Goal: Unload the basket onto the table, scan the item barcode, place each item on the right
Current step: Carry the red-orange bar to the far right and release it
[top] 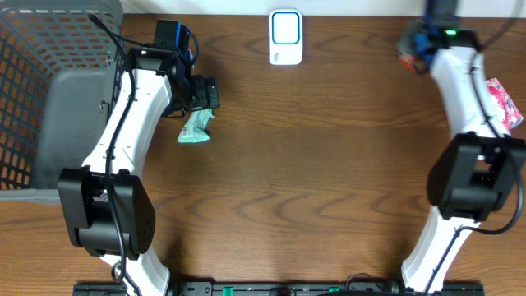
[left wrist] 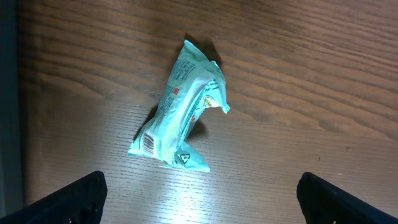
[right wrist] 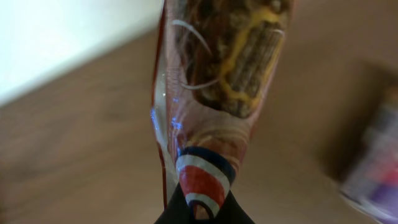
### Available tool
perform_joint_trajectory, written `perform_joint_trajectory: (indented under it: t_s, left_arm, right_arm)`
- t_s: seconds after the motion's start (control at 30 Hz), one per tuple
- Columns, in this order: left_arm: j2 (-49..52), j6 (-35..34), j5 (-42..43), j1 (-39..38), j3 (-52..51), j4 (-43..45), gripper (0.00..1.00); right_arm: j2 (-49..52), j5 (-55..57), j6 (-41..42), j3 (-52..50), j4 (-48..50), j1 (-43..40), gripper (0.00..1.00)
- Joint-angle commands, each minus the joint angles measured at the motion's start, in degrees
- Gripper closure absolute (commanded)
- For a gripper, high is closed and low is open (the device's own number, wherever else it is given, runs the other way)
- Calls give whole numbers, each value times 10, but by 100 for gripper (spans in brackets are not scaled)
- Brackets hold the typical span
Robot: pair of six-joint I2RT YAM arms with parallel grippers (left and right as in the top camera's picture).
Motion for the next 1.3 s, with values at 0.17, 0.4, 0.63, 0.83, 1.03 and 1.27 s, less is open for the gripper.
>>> perform_joint_trajectory:
  t_s: [0.17, 0.4, 0.63, 0.83, 1.03, 1.27]
  left_arm:
    - [4, 4, -5, 2, -2, -3, 2]
    - [4, 3, -5, 2, -2, -3, 2]
    - [4, 4, -5, 2, -2, -3, 2]
    - [4, 3, -5, 2, -2, -3, 2]
    - [4, 4, -5, 2, -2, -3, 2]
    - [4, 3, -5, 2, -2, -3, 2]
  right_arm:
    - [54, 9, -21, -1, -83, -87, 94]
    - [44, 8, -29, 1, -87, -114, 27]
    - [-41, -13, -29, 1, -92, -85, 26]
    - [-150, -177, -29, 1, -83, -33, 1]
    - [-206, -292, -22, 1, -83, 21, 1]
    - [-206, -333, -23, 1, -124, 87, 1]
